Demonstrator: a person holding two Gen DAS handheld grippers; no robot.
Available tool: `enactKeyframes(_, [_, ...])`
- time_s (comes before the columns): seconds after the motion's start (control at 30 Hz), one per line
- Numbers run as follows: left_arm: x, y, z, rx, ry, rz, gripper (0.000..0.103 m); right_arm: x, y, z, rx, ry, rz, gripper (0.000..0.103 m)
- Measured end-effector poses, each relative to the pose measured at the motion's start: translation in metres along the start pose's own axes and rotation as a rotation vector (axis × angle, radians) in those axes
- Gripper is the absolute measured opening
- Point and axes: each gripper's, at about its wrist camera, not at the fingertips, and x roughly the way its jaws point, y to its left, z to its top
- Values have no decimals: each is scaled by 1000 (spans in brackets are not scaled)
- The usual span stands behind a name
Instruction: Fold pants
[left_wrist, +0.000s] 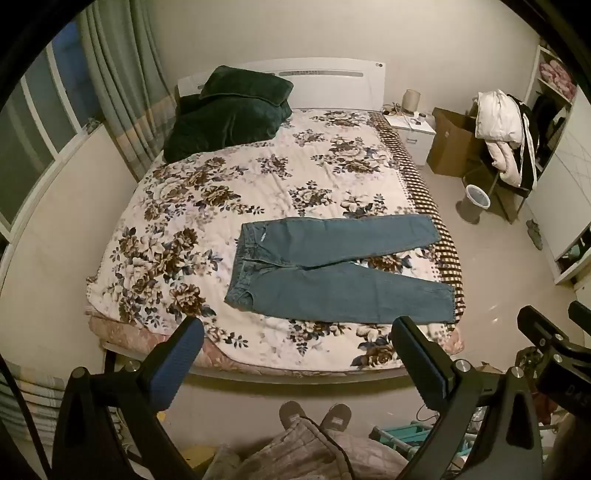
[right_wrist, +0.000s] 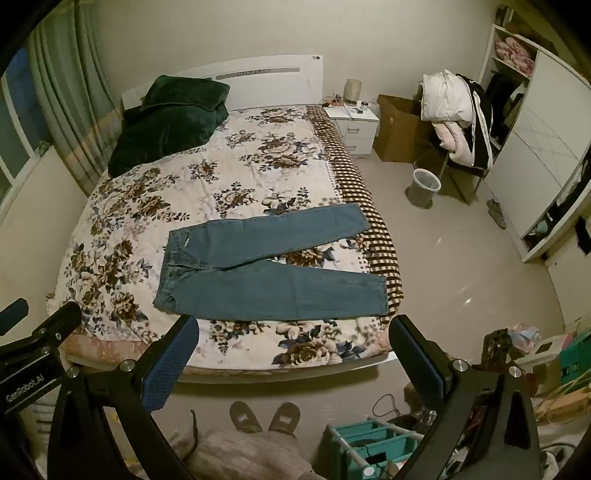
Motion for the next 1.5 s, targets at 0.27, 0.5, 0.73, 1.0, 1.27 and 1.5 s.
enactKeyframes(0.27, [1,-2,0,-3,-4,-10,103,0,1,-1,-15,9,-2,103])
enactKeyframes(0.5, [0,-1,0,-7,-8,-16,103,2,2,-11,-11,8,-5,103])
enactKeyframes(0.73, [5,-5,-3,-15,-8,-22,103,5,1,-8,-15,19,-10,103])
enactKeyframes(1.0, [4,-18,-5,-17,-10,-23,103,4,1,-7,-18,17,-10,103])
enactKeyframes(1.27, [6,-18,-6,-17,-8,-28,103,4,3,-7,-16,17,-9,103])
enactKeyframes(1.5, [2,-18,-6,-19,-10,-31,103,4,3,-6,-17,16,-11,103])
